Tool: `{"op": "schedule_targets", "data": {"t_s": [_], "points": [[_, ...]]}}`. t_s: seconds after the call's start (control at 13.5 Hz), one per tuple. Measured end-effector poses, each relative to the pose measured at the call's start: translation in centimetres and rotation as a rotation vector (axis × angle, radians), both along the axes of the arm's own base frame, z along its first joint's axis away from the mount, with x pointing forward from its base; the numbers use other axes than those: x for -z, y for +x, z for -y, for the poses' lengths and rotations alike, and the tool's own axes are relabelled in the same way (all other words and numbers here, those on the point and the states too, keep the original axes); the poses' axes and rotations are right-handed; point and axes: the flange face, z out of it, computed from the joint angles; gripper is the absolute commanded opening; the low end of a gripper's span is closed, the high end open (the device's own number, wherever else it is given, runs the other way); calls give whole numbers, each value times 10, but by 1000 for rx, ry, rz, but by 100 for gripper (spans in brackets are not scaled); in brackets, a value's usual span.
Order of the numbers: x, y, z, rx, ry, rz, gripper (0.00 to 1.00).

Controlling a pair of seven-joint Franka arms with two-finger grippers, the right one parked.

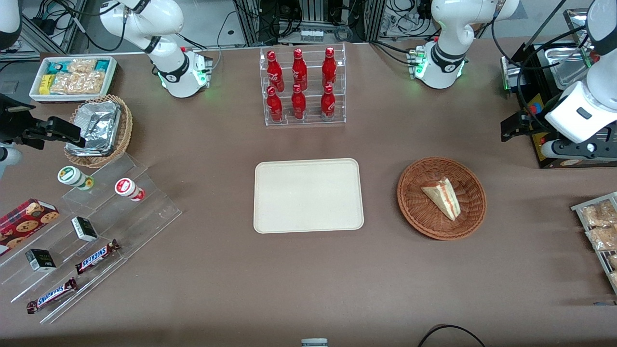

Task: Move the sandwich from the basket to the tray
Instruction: 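Move the left gripper over the wrapped sandwich in the wicker basket and lower it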

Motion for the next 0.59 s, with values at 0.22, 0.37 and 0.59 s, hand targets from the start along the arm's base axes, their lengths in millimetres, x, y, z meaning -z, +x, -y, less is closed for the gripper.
{"op": "schedule_targets", "data": {"t_s": [0.22,0.37,0.59], "points": [[1,1,-4,-6,2,-2,100],[12,4,-3,-6,2,-22,100],[66,18,4,6,1,-47,100]]}}
